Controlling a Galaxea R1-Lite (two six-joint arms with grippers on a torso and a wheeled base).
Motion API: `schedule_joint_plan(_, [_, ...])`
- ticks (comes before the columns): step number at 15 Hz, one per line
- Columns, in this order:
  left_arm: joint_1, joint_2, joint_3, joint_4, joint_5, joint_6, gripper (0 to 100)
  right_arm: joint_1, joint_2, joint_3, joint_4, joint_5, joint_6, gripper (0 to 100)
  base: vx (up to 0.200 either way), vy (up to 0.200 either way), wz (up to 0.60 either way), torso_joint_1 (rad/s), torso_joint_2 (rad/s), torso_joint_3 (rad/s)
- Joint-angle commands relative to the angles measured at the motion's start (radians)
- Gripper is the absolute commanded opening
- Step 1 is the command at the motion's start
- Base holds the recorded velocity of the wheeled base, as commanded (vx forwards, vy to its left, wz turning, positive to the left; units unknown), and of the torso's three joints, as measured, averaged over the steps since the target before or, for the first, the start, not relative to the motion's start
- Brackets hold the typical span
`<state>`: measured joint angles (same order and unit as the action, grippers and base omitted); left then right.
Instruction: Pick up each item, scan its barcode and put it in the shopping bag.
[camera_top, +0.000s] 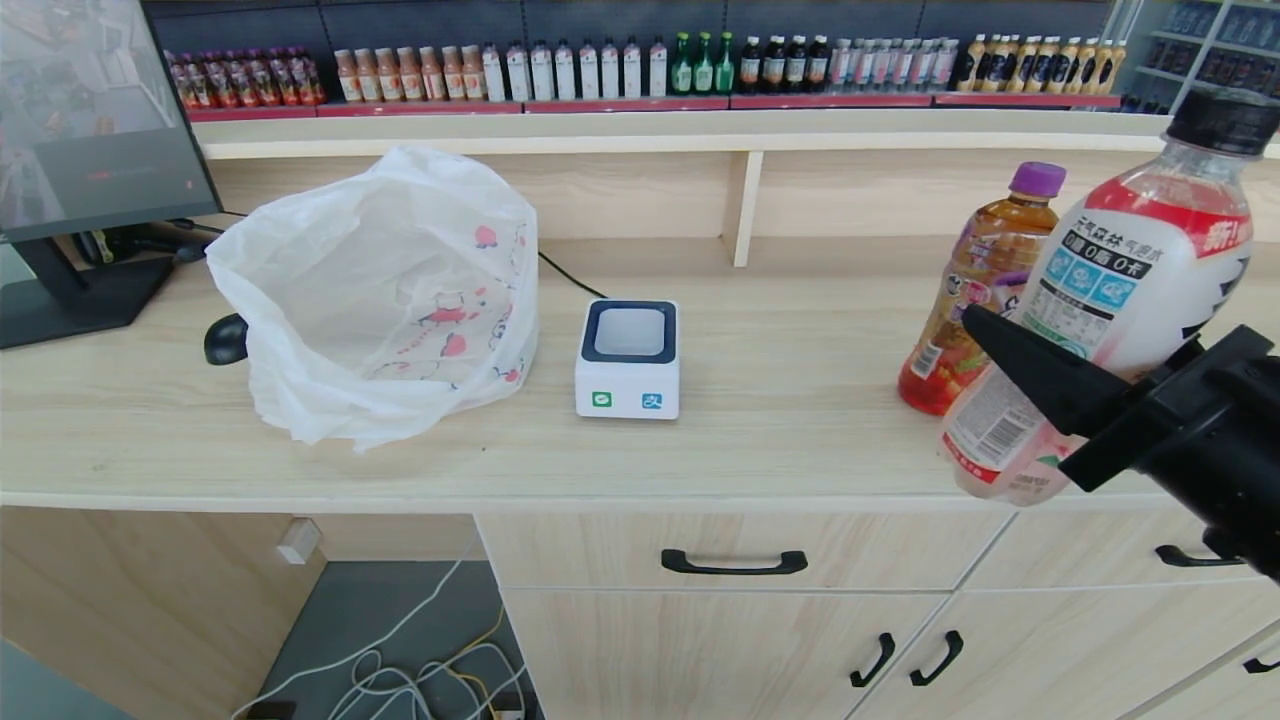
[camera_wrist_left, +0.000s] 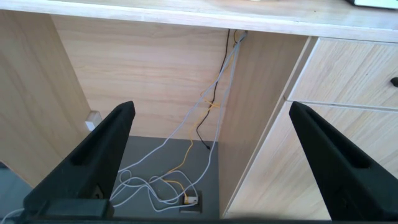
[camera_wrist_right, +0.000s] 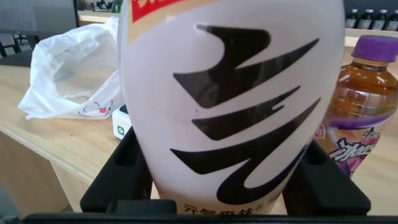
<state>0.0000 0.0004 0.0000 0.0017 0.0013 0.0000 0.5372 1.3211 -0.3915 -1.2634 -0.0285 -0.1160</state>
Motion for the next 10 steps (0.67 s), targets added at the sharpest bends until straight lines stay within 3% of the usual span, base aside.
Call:
schedule_joint_plan(1, [0.000,0.000,0.000,0.000,0.000,0.000,100,0.001,0.012,0.002,-0.001,0.015,-0.001,0,0.000,0.000,0.00,0.000,0.00,0.000])
schedule_joint_plan(5, [0.000,0.000,0.000,0.000,0.000,0.000,100,0.015,0.027,0.000,0.013,0.108,0.019,0,0.000,0.000,0.00,0.000,0.00,0.000])
schedule_joint_plan(6, [0.000,0.000,0.000,0.000,0.000,0.000,100,0.033,0.033,-0.056,0.035,0.157,0.067,0,0.000,0.000,0.00,0.000,0.00,0.000])
schedule_joint_plan(10, [0.000,0.000,0.000,0.000,0.000,0.000,100,0.090,0.069,-0.152,0.041,0.187,0.203,0,0.000,0.000,0.00,0.000,0.00,0.000])
